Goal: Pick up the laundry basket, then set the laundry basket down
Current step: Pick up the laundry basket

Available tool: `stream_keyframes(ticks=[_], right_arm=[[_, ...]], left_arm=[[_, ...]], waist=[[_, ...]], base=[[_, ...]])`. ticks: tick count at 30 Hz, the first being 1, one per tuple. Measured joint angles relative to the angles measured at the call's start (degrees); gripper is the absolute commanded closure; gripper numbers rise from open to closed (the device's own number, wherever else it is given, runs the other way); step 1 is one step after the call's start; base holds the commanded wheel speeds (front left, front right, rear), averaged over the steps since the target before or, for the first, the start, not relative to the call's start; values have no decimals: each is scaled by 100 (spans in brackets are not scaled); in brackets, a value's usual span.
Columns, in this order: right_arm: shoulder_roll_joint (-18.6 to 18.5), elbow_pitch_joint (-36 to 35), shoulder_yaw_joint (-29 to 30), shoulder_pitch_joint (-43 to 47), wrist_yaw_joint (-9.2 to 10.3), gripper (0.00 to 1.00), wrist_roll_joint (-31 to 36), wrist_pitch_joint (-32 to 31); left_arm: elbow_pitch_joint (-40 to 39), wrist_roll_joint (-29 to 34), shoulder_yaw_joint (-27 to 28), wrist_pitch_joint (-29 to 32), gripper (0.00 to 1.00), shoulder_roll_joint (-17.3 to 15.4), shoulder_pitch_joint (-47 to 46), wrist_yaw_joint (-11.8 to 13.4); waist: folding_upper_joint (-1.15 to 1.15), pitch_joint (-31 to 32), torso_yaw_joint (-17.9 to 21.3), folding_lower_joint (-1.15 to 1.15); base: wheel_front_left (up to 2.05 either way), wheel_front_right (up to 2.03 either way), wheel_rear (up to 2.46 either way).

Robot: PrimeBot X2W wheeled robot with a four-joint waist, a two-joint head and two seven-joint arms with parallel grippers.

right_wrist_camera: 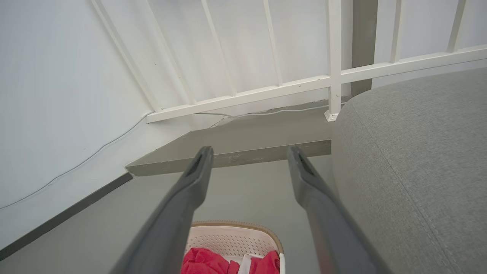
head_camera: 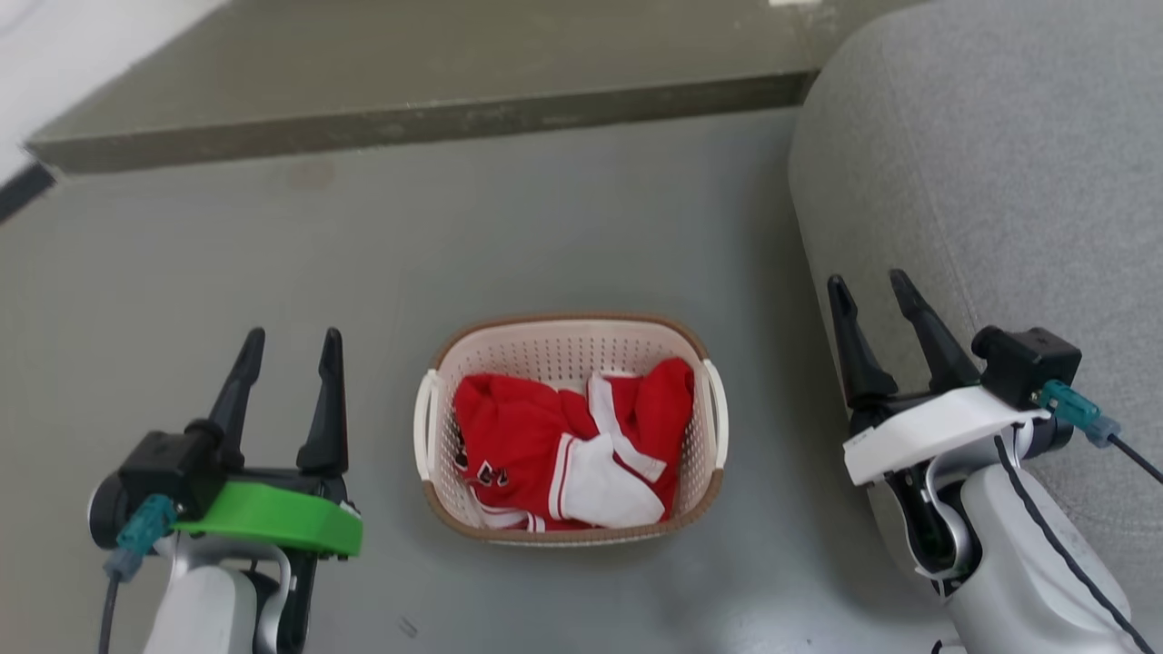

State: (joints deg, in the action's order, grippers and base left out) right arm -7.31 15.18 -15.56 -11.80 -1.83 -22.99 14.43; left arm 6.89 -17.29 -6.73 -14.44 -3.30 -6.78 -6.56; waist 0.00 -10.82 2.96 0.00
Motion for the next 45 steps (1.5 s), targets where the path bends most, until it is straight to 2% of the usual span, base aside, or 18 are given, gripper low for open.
stream_keyframes(ticks=[15,29,34,45], right_arm=[[91,288,22,-587,-16,0,40,10],[232,1365,40,-1344,-83,0,-19,15],[272,1788,-31,-1655,-169,0,-26,15],[303,2569,-189,-2468,-220,0,-25,-183]], left_arm=[[417,104,-9,-7,0,-135,-789,-45],[1656,16,-137,107,0,-209,-1766,-49],[2079,-22,-211,259,0,-250,-2125,-49],[2815,-290,-491,488,0,-254,-2902,-51]], waist=[[0,-1044,176,0],[0,-2138,258,0],[0,-2479,237,1],[0,-3167,137,1]], base=[[0,0,0],[0,0,0],[0,0,0],[0,0,0]])
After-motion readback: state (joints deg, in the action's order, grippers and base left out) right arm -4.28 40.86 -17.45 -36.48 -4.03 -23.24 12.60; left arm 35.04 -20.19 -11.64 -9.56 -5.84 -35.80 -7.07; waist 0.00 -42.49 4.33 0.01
